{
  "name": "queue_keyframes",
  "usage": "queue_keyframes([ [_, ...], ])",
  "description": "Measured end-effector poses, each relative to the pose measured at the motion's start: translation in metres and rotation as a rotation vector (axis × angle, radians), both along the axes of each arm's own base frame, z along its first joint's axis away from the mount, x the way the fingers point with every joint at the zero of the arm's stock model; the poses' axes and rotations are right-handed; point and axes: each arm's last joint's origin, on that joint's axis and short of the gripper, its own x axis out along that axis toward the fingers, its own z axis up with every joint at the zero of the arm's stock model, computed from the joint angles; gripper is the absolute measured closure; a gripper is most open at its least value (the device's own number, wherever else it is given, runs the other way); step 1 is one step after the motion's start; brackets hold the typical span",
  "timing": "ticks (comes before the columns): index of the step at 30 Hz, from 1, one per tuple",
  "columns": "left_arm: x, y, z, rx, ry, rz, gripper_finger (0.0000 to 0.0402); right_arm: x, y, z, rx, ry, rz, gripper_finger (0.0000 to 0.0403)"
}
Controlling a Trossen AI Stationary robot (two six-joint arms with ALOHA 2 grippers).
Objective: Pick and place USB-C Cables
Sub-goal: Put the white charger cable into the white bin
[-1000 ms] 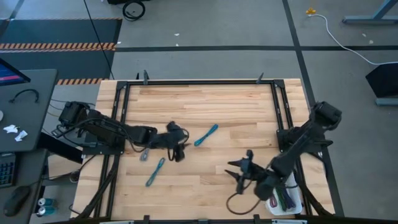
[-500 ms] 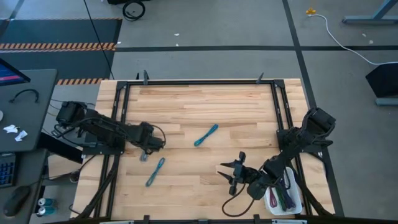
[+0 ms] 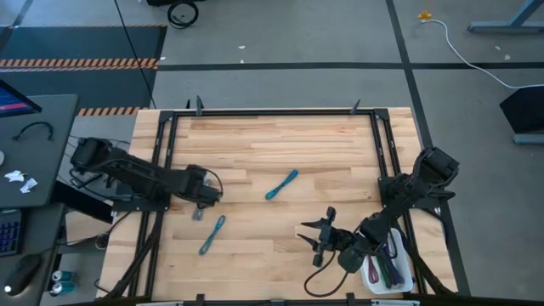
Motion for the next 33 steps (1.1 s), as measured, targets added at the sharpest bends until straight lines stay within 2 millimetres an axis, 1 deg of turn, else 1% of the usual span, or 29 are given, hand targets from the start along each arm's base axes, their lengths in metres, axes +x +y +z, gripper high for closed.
queue_keyframes([
  [2, 0.004, -0.003, 0.009, -0.018, -0.067, -0.034, 0.0151, 0.0, 0.0, 0.0, 0.008, -0.006, -0.001, 0.0234],
  [6, 0.01, -0.008, 0.015, -0.056, -0.205, -0.085, 0.0156, 0.0, 0.001, 0.001, 0.012, -0.014, -0.003, 0.0234],
  [10, 0.011, -0.009, 0.003, -0.097, -0.236, -0.09, 0.0157, 0.0, 0.001, 0.002, 0.016, -0.019, -0.001, 0.0234],
  [12, 0.013, -0.01, -0.007, -0.135, -0.27, -0.089, 0.016, 0.0, 0.001, 0.002, 0.015, -0.019, -0.001, 0.0234],
  [15, 0.011, -0.011, -0.02, -0.17, -0.273, -0.089, 0.0172, 0.0, 0.001, 0.002, 0.014, -0.019, 0.0, 0.0234],
  [18, 0.009, -0.01, -0.027, -0.176, -0.282, -0.081, 0.0198, 0.0, 0.002, 0.003, 0.01, -0.02, 0.004, 0.0234],
  [21, 0.006, -0.01, -0.031, -0.181, -0.274, -0.086, 0.0242, -0.006, 0.007, 0.009, 0.009, -0.031, 0.034, 0.0234],
  [24, 0.007, -0.01, -0.031, -0.193, -0.282, -0.13, 0.0299, -0.019, 0.016, 0.025, 0.034, -0.064, 0.08, 0.0239],
  [27, 0.012, -0.012, -0.031, -0.194, -0.322, -0.202, 0.0367, -0.038, 0.025, 0.043, 0.053, -0.099, 0.137, 0.0245],
  [29, 0.02, -0.013, -0.027, -0.178, -0.382, -0.251, 0.0374, -0.05, 0.031, 0.051, 0.053, -0.11, 0.184, 0.0248],
  [30, 0.031, -0.015, -0.022, -0.174, -0.459, -0.277, 0.0374, -0.054, 0.033, 0.054, 0.052, -0.116, 0.198, 0.0249],
  [33, 0.058, -0.02, 0.003, -0.107, -0.69, -0.41, 0.0371, -0.063, 0.038, 0.055, 0.033, -0.131, 0.188, 0.025],
])
